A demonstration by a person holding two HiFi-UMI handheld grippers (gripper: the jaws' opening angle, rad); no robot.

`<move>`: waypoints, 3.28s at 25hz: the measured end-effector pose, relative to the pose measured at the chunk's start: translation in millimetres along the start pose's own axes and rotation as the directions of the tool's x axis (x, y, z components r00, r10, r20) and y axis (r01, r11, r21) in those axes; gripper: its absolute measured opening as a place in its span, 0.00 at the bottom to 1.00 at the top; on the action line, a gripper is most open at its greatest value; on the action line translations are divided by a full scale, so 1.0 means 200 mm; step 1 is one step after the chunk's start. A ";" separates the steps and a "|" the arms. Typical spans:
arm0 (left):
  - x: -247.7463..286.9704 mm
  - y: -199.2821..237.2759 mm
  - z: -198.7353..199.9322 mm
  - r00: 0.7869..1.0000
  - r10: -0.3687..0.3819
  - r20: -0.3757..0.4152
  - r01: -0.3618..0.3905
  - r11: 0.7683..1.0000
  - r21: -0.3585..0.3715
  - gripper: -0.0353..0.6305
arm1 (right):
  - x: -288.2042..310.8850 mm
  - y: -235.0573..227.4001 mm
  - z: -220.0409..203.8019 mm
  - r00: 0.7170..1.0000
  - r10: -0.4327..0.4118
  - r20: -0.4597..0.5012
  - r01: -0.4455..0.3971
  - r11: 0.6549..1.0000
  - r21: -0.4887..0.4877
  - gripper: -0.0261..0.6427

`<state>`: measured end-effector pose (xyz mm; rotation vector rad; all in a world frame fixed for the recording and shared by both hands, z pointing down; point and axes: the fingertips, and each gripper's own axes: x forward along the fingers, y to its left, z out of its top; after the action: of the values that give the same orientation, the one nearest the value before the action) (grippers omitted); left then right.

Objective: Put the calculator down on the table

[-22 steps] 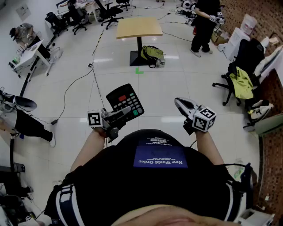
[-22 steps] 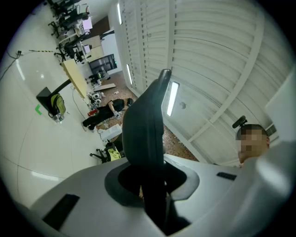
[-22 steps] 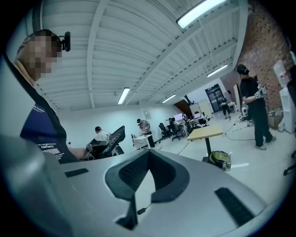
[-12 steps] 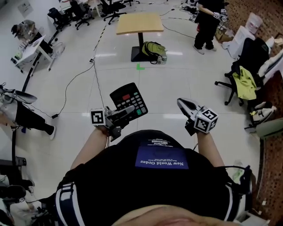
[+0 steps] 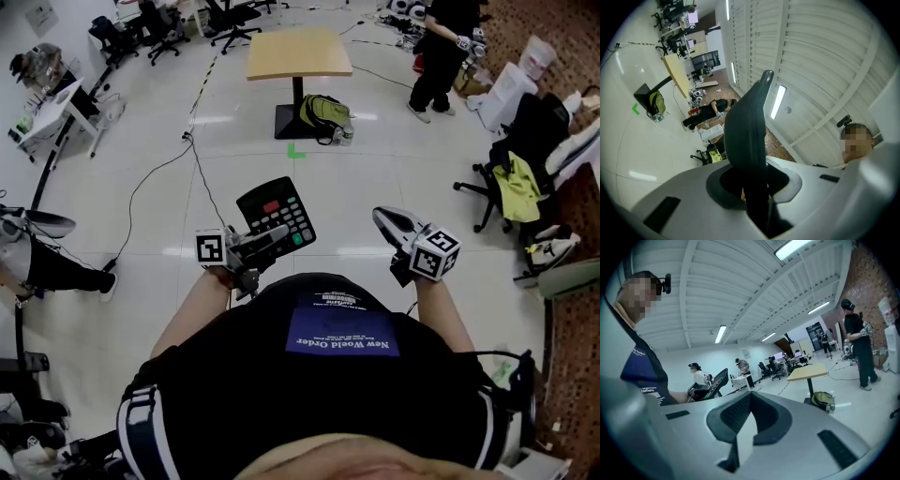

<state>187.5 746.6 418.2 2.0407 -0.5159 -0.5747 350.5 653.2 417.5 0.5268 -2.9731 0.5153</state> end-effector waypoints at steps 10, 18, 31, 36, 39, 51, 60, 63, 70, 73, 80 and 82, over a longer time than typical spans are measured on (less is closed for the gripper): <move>-0.52 0.27 0.68 0.998 0.042 -0.051 -0.039 0.998 0.053 0.18 | 0.88 0.07 0.21 0.998 0.029 0.058 -0.032 0.998 0.051 0.02; -0.53 0.50 0.98 0.998 0.061 0.000 -0.061 0.998 0.006 0.18 | 1.22 -0.16 0.28 0.999 0.053 0.002 -0.053 0.997 0.063 0.02; -0.14 0.82 1.51 0.972 0.125 0.197 -0.139 0.989 0.055 0.18 | 1.63 -0.86 0.57 0.964 0.261 -0.045 -0.262 0.965 -0.030 0.02; 0.23 0.92 1.77 0.967 0.128 0.221 -0.144 0.988 0.056 0.18 | 1.68 -1.27 0.77 0.955 0.291 -0.055 -0.293 0.956 -0.024 0.02; 0.31 1.00 1.83 0.971 0.149 0.187 -0.160 0.986 0.046 0.18 | 1.72 -1.38 0.77 0.955 0.292 -0.052 -0.293 0.956 -0.003 0.02; 0.23 1.38 2.50 0.993 0.079 0.084 -0.084 0.995 0.063 0.18 | 2.27 -1.65 0.98 0.985 0.168 -0.049 -0.170 0.985 -0.027 0.02; 0.05 1.64 3.12 0.998 0.067 -0.013 -0.066 0.991 0.112 0.18 | 2.83 -1.80 1.12 0.994 0.105 0.004 -0.105 0.994 0.019 0.02; 0.05 1.74 3.26 0.998 0.065 -0.007 -0.064 0.994 0.091 0.18 | 2.95 -1.89 1.14 0.995 0.099 -0.022 -0.098 0.995 0.032 0.02; 0.24 1.99 3.49 0.993 0.109 0.038 -0.111 0.993 0.042 0.18 | 3.13 -2.30 1.24 0.990 0.142 -0.021 -0.141 0.988 0.056 0.02; 0.43 2.06 3.66 0.988 0.126 0.089 -0.132 0.990 0.054 0.18 | 3.20 -2.54 1.36 0.979 0.199 -0.032 -0.198 0.979 0.042 0.02; 0.66 2.18 3.86 0.963 0.170 0.208 -0.188 0.980 0.072 0.18 | 3.34 -2.88 1.49 0.946 0.314 -0.086 -0.314 0.949 0.011 0.02; 0.68 2.20 3.86 0.960 0.167 0.223 -0.181 0.982 0.045 0.18 | 3.37 -2.92 1.49 0.943 0.323 -0.084 -0.322 0.946 0.020 0.02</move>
<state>-210.9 -60.0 413.1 1.9780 -0.8460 -0.6868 -85.7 -179.4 410.6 0.0107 -2.9854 0.5545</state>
